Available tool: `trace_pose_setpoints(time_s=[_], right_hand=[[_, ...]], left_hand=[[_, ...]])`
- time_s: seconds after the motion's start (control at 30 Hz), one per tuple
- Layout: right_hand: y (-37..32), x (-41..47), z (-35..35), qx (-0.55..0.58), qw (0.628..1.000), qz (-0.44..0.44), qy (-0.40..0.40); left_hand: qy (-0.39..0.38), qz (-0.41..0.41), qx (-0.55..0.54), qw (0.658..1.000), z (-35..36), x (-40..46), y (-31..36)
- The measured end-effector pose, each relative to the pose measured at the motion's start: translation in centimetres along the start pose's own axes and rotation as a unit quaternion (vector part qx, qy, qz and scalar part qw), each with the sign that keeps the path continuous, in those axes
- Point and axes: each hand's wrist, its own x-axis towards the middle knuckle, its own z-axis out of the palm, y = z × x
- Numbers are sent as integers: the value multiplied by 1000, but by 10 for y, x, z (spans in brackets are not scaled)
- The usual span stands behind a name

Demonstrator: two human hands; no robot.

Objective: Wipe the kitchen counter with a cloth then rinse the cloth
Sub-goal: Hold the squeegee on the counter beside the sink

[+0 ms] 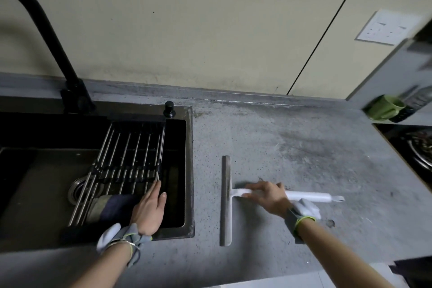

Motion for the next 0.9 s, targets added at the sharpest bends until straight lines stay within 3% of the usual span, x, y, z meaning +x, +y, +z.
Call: trace_pose_setpoints(time_s=[0.23,0.4,0.57,0.9], right_hand=[[-54,-5,36,5,998,-55,-6],[-56,-11,40,51,998,-48,-6],[-34,-13,27,112,994,-15,5],[25,-9,-8,98,995,-3,26]], left_hand=[[-38,-6,40,998,-7,5,3],[-47,-11,64,997,-8,2,3],[-14,-20,89,996,-5,-2,7],[75,24,95,992,9,-3,49]])
